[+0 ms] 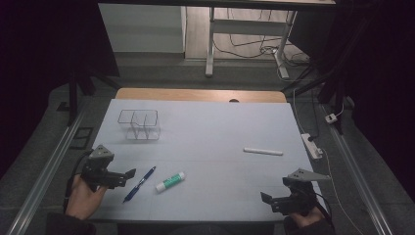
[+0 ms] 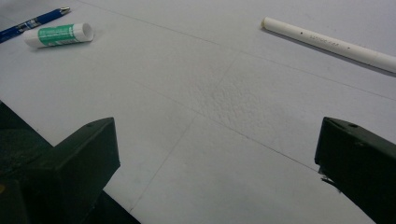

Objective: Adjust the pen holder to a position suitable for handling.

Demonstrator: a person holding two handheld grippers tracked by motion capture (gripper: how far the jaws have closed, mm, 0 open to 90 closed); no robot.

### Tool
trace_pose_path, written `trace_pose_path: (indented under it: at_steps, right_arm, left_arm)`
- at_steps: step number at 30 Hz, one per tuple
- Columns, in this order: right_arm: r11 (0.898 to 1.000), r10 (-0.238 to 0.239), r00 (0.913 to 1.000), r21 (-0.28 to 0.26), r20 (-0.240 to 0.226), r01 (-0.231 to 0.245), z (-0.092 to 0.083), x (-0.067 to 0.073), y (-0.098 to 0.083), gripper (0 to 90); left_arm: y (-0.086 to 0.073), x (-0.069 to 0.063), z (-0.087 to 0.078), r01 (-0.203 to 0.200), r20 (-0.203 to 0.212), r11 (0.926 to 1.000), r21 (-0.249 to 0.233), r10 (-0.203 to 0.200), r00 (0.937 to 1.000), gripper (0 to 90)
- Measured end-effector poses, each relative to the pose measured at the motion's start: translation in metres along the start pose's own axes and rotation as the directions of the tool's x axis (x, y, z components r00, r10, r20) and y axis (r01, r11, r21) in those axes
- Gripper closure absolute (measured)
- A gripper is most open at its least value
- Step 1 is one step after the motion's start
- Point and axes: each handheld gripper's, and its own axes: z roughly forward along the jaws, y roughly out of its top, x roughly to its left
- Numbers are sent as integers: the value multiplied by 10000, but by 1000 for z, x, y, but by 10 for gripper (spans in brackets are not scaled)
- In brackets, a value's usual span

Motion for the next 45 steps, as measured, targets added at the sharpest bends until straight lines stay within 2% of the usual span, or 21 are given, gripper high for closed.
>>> trace_pose_path:
  at_steps: [14,21,27,30,34,36,37,38,39,40,41,45]
  right_arm:
    - [9998,-126,9999,170,-82,127,2,1,0,0]
    - [9996,-163,9997,242,-154,166,2,1,1,0]
    - [9994,-171,9997,295,-179,177,3,1,1,0]
    - [9993,-198,9996,318,-182,204,3,1,1,0]
    - [9992,-184,9996,343,-216,191,3,1,1,0]
    - [9992,-178,9996,349,-227,186,3,1,1,3]
    - [9992,-178,9996,349,-227,186,3,1,1,3]
    - [9992,-179,9996,357,-205,186,3,1,1,10]
    - [9992,-179,9996,359,-207,187,3,1,1,12]
    - [9992,-179,9996,364,-215,187,3,1,1,13]
    - [9992,-167,9996,358,-228,175,3,1,1,13]
    - [9992,-159,9995,369,-260,169,3,1,1,13]
  left_arm:
    - [22,34,30,-9,-15,9998,215,9,10000,0]
    - [30,56,42,200,-397,9993,319,-187,9990,13]
    - [33,73,53,194,-717,9973,707,-143,9973,76]
    - [35,83,54,346,-804,9963,792,-282,9964,190]
    - [40,96,54,458,-1092,9938,1016,-346,9934,417]
    - [44,100,55,569,-1221,9929,1041,-440,9915,562]
    - [46,103,56,639,-1288,9924,1054,-501,9904,562]
    - [48,106,57,708,-1325,9917,1069,-564,9896,606]
    - [50,108,58,784,-1388,9908,1104,-627,9883,667]
    - [51,111,60,850,-1461,9897,1153,-678,9870,796]
    - [53,113,62,937,-1505,9884,1193,-753,9857,854]
    - [58,124,71,1218,-1518,9849,1233,-1026,9831,888]
